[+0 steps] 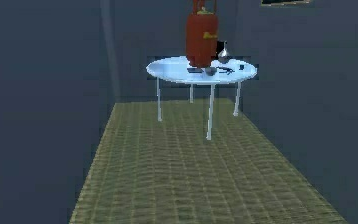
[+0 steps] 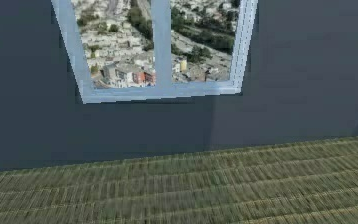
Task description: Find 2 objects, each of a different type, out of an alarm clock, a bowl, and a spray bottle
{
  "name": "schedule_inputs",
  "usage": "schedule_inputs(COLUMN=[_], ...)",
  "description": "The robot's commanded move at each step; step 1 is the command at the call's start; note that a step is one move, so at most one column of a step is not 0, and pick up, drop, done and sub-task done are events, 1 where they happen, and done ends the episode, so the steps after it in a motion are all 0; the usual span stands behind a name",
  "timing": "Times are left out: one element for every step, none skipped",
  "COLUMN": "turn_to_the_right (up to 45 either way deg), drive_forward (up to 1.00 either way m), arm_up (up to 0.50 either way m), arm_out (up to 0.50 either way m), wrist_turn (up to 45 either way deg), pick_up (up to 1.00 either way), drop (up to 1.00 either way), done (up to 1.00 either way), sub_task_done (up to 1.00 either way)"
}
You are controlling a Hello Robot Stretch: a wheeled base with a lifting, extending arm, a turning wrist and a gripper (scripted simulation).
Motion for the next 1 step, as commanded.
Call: schedule_inputs(turn_to_the_right=[-3.0], drive_forward=[0.0], arm_up=[0.0], arm_out=[0.0], wrist_turn=[0.0], pick_up=[0.0], drop=[0.0], done=[0.0], sub_task_done=[0.0])
